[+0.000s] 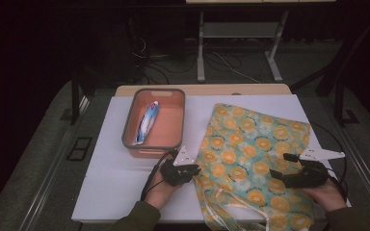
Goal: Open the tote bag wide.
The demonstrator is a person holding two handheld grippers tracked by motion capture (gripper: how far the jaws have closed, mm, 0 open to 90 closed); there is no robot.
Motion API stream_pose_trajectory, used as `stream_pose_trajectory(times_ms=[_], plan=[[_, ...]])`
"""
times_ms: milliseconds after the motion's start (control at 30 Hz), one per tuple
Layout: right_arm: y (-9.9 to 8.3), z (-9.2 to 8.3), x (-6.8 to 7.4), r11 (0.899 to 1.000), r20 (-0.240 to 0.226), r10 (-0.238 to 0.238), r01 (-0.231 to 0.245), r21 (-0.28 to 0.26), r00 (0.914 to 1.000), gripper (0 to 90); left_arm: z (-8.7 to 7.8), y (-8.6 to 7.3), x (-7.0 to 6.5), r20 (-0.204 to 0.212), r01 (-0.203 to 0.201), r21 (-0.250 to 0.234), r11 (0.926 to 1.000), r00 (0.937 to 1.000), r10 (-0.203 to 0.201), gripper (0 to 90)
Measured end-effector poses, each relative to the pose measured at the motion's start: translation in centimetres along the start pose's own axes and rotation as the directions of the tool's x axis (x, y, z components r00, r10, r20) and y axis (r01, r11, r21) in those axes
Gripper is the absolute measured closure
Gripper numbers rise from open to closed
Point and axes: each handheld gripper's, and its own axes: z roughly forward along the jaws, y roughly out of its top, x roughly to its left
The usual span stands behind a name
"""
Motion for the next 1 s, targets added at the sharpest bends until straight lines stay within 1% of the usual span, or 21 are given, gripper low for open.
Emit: stream_pose_trajectory(times_ms=[100,133,200,233,267,367,433,467,500,533,567,633,667,700,733,767,800,833,867,967,1000], plan=[[0.0,0.0,0.1,1.000,-0.009,-0.001,0.001,0.003,1.0000,14.3,-1.1,-0.1,-0.3,-0.008,0.026,-0.023,0.9994,0.9996,-0.026,54.8],[0.1,0.0,0.3,1.000,-0.019,-0.014,0.014,0.008,0.9997,14.3,-1.4,-0.3,-0.3,-0.003,0.039,-0.029,0.9988,0.9992,-0.040,46.0],[0.1,0.1,0.4,1.000,-0.019,-0.021,0.021,0.011,0.9996,14.3,-2.3,-0.7,-0.3,0.008,0.064,-0.046,0.9969,0.9979,-0.064,44.2],[0.1,0.2,0.5,0.999,-0.022,-0.028,0.028,0.016,0.9994,14.3,-2.5,-0.9,-0.3,0.022,0.086,-0.043,0.9954,0.9961,-0.085,37.0],[0.1,0.2,0.5,0.999,-0.022,-0.028,0.028,0.016,0.9994,14.3,-2.7,-1.1,-0.3,0.029,0.104,-0.041,0.9937,0.9943,-0.103,37.0],[0.1,0.2,0.5,0.999,-0.021,-0.026,0.026,0.021,0.9994,14.3,-2.5,-1.5,-0.8,0.054,0.119,-0.023,0.9927,0.9916,-0.117,32.3],[0.0,0.2,0.4,1.000,-0.020,-0.023,0.023,0.021,0.9995,14.3,-2.0,-1.5,-1.4,0.076,0.101,-0.004,0.9949,0.9921,-0.100,27.8],[0.0,0.2,0.4,1.000,-0.019,-0.021,0.022,0.021,0.9996,14.3,-1.6,-1.4,-1.8,0.076,0.091,0.007,0.9958,0.9929,-0.091,20.7],[0.0,0.2,0.4,1.000,-0.019,-0.021,0.022,0.021,0.9996,14.3,-1.3,-1.4,-2.2,0.089,0.075,0.022,0.9969,0.9931,-0.077,20.7],[0.0,0.2,0.4,1.000,-0.018,-0.021,0.021,0.021,0.9996,14.3,-0.9,-1.3,-2.6,0.084,0.054,0.048,0.9974,0.9948,-0.058,17.4],[0.0,0.3,0.4,1.000,-0.019,-0.021,0.021,0.022,0.9996,14.3,-0.4,-1.3,-3.0,0.067,0.040,0.071,0.9967,0.9967,-0.045,12.9],[0.0,0.3,0.4,0.999,-0.018,-0.023,0.023,0.022,0.9996,14.3,0.4,-1.3,-3.4,0.071,0.007,0.103,0.9947,0.9974,-0.014,13.0],[0.0,0.3,0.4,0.999,-0.019,-0.023,0.023,0.023,0.9996,14.3,0.7,-1.3,-3.5,0.066,-0.004,0.117,0.9932,0.9978,-0.003,14.3],[0.0,0.3,0.4,0.999,-0.019,-0.023,0.024,0.023,0.9996,14.3,0.9,-1.4,-3.8,0.048,-0.028,0.120,0.9924,0.9986,0.023,15.0],[0.0,0.3,0.4,0.999,-0.019,-0.023,0.023,0.024,0.9996,14.3,1.0,-1.3,-4.1,0.031,-0.052,0.116,0.9918,0.9983,0.049,18.5],[0.0,0.3,0.4,0.999,-0.018,-0.023,0.023,0.024,0.9996,14.3,1.0,-1.3,-4.2,0.034,-0.050,0.105,0.9932,0.9983,0.046,24.3],[0.0,0.3,0.4,0.999,-0.018,-0.021,0.022,0.026,0.9996,14.3,1.0,-1.2,-4.2,0.031,-0.050,0.101,0.9936,0.9984,0.047,35.6],[0.0,0.3,0.4,0.999,-0.018,-0.021,0.022,0.026,0.9996,14.3,1.0,-1.2,-4.2,0.043,-0.055,0.092,0.9942,0.9978,0.051,35.6],[0.0,0.3,0.4,0.999,-0.018,-0.022,0.022,0.027,0.9996,14.3,0.9,-1.2,-4.2,0.053,-0.059,0.083,0.9948,0.9971,0.054,46.5],[0.0,0.4,0.4,0.999,-0.019,-0.025,0.025,0.033,0.9995,14.3,1.1,-1.1,-4.2,0.083,-0.061,0.074,0.9954,0.9951,0.055,72.4],[0.0,0.4,0.4,0.999,-0.018,-0.026,0.026,0.033,0.9995,14.3,1.1,-1.0,-4.2,0.090,-0.055,0.073,0.9958,0.9948,0.048,79.4]])
